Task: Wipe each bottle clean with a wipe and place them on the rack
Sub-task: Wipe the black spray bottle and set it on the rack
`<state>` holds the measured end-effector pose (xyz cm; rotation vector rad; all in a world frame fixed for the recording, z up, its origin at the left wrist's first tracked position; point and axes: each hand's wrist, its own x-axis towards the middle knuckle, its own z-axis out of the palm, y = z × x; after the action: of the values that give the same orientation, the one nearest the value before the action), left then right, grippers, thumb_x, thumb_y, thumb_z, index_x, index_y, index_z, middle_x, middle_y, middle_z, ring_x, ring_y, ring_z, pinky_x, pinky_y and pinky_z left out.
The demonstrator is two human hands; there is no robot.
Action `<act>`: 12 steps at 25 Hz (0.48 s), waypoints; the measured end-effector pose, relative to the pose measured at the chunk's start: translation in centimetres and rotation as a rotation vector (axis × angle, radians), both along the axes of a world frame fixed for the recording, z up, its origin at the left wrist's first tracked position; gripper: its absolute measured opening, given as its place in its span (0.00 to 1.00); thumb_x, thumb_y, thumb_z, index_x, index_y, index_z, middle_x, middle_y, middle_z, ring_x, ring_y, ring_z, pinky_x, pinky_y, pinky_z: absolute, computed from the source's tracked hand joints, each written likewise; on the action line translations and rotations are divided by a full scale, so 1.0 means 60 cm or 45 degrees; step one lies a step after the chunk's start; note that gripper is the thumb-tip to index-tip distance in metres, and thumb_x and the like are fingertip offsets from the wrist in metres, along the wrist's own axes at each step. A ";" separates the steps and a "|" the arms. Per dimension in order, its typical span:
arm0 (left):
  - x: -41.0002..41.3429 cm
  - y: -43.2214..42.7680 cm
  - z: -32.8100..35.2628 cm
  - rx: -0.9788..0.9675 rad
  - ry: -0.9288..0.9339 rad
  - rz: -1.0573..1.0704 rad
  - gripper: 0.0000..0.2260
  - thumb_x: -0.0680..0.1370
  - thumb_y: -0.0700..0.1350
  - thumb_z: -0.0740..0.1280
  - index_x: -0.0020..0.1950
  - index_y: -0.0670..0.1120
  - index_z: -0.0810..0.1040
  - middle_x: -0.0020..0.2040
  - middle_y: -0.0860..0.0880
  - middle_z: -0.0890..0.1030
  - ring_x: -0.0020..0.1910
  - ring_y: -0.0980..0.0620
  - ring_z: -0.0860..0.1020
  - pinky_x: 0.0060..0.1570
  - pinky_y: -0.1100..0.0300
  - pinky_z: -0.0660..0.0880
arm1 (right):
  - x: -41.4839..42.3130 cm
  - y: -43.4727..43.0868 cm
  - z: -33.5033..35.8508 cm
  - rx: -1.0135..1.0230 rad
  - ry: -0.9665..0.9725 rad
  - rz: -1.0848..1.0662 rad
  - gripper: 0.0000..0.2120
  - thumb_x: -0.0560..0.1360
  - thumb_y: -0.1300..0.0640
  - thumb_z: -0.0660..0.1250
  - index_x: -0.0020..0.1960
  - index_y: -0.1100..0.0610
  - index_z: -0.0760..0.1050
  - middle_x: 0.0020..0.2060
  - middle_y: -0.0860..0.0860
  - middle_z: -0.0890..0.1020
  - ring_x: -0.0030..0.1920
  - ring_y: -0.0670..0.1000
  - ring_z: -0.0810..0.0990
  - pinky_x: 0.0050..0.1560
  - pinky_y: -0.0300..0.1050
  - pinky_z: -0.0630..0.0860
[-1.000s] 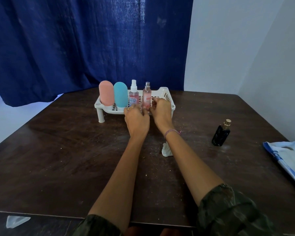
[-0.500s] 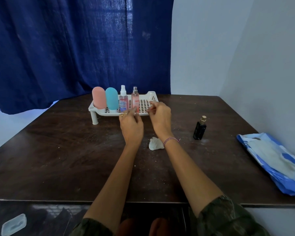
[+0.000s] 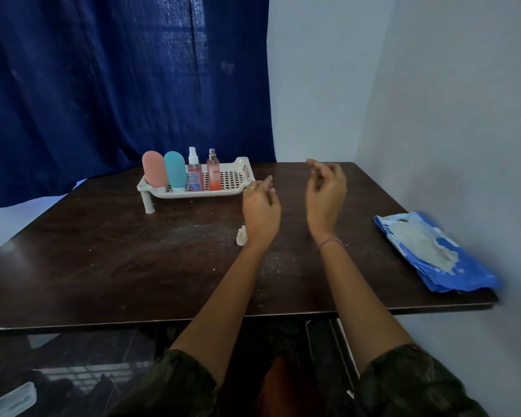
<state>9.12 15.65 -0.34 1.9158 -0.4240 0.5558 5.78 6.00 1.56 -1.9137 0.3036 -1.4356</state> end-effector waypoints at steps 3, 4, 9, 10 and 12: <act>-0.015 -0.034 -0.013 -0.001 0.077 -0.095 0.15 0.80 0.37 0.59 0.67 0.40 0.73 0.61 0.43 0.76 0.59 0.50 0.75 0.59 0.65 0.68 | -0.011 -0.034 -0.024 0.150 -0.036 -0.141 0.13 0.76 0.66 0.61 0.55 0.54 0.78 0.49 0.53 0.74 0.50 0.51 0.73 0.46 0.39 0.72; -0.019 -0.044 -0.020 0.015 0.085 -0.119 0.15 0.80 0.37 0.59 0.67 0.40 0.73 0.61 0.42 0.76 0.60 0.49 0.74 0.61 0.63 0.69 | -0.014 -0.043 -0.035 0.204 -0.026 -0.130 0.13 0.76 0.67 0.61 0.55 0.55 0.78 0.50 0.52 0.73 0.51 0.50 0.74 0.47 0.40 0.73; -0.024 -0.089 -0.049 0.165 0.095 -0.226 0.16 0.79 0.34 0.60 0.67 0.39 0.72 0.65 0.41 0.74 0.65 0.47 0.72 0.64 0.63 0.65 | -0.020 -0.082 -0.089 0.326 0.108 -0.036 0.13 0.77 0.67 0.61 0.59 0.58 0.76 0.54 0.52 0.73 0.48 0.44 0.74 0.48 0.34 0.73; -0.021 -0.096 -0.051 0.199 0.107 -0.246 0.17 0.79 0.35 0.60 0.68 0.39 0.71 0.66 0.41 0.73 0.66 0.47 0.71 0.65 0.63 0.64 | -0.019 -0.087 -0.095 0.332 0.140 -0.022 0.14 0.77 0.66 0.62 0.60 0.58 0.76 0.55 0.53 0.75 0.49 0.44 0.75 0.49 0.34 0.73; -0.010 -0.108 -0.056 0.241 0.147 -0.271 0.18 0.79 0.35 0.62 0.69 0.38 0.69 0.68 0.41 0.72 0.68 0.47 0.69 0.67 0.62 0.62 | -0.013 -0.095 -0.104 0.327 0.206 0.003 0.14 0.76 0.66 0.63 0.60 0.58 0.76 0.54 0.53 0.77 0.51 0.46 0.77 0.51 0.35 0.74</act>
<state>8.52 9.17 -3.68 2.0392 -0.6150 0.2714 5.02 0.32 -4.66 -1.8190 0.5345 -1.1790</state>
